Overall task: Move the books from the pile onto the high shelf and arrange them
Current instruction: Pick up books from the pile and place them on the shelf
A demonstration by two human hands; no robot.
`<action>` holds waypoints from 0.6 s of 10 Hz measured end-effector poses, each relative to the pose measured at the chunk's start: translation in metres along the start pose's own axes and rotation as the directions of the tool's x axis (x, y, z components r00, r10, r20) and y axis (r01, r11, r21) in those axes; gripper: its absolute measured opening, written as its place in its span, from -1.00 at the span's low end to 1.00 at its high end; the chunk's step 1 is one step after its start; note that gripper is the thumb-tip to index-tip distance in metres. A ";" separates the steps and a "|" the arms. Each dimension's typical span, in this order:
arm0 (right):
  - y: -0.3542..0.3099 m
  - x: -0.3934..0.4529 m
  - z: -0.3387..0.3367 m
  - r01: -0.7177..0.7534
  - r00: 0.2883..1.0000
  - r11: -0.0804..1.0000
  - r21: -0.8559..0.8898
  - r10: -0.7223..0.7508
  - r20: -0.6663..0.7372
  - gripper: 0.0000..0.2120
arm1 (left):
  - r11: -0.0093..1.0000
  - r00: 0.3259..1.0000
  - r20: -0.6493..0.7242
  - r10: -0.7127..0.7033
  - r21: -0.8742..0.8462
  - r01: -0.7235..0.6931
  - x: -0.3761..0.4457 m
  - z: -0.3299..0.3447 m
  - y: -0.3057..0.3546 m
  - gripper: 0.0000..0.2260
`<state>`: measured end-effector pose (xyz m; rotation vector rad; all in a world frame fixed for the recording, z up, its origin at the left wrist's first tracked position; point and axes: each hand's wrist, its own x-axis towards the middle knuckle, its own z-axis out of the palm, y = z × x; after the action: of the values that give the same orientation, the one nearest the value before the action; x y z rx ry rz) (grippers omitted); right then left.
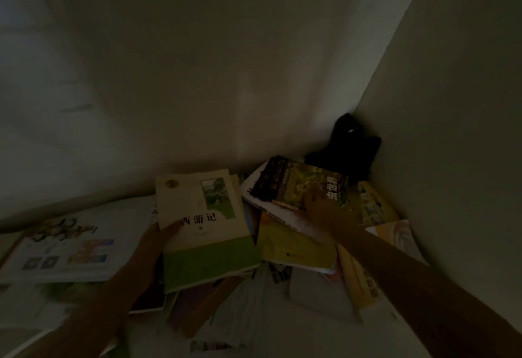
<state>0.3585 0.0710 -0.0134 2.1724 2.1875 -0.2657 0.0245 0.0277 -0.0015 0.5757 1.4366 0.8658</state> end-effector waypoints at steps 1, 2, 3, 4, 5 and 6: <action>-0.009 0.006 0.009 0.113 0.990 0.952 -0.283 -0.131 -0.045 -0.68 | 1.000 0.999 -0.040 -0.016 -0.001 0.016 0.000 -0.008 0.002 -0.61; -0.027 -0.012 0.003 0.133 0.983 0.928 -0.348 -0.168 -0.070 -0.67 | 0.999 0.998 -0.063 -0.032 -0.013 0.031 -0.002 -0.017 0.005 -0.64; -0.045 -0.025 -0.018 0.100 0.993 0.931 -0.351 -0.114 -0.019 -0.53 | 0.998 0.995 -0.082 -0.058 -0.018 0.057 -0.006 -0.031 0.014 -0.64; -0.060 -0.042 -0.038 0.134 0.985 0.962 -0.236 -0.156 -0.076 -0.68 | 0.995 0.992 -0.070 -0.101 0.018 0.103 -0.012 -0.048 0.022 -0.62; -0.098 -0.059 -0.048 0.206 0.978 0.979 -0.013 -0.206 -0.016 -0.74 | 0.993 0.993 -0.043 -0.109 0.048 0.111 -0.026 -0.054 0.029 -0.70; -0.146 -0.073 -0.054 0.289 0.953 0.948 0.131 -0.273 -0.133 -0.77 | 0.994 0.996 -0.027 -0.081 0.072 0.083 -0.037 -0.059 0.033 -0.76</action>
<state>0.2191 0.0075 0.0635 1.9806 2.6237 -0.3346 -0.0361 0.0081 0.0421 0.5587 1.5087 0.7600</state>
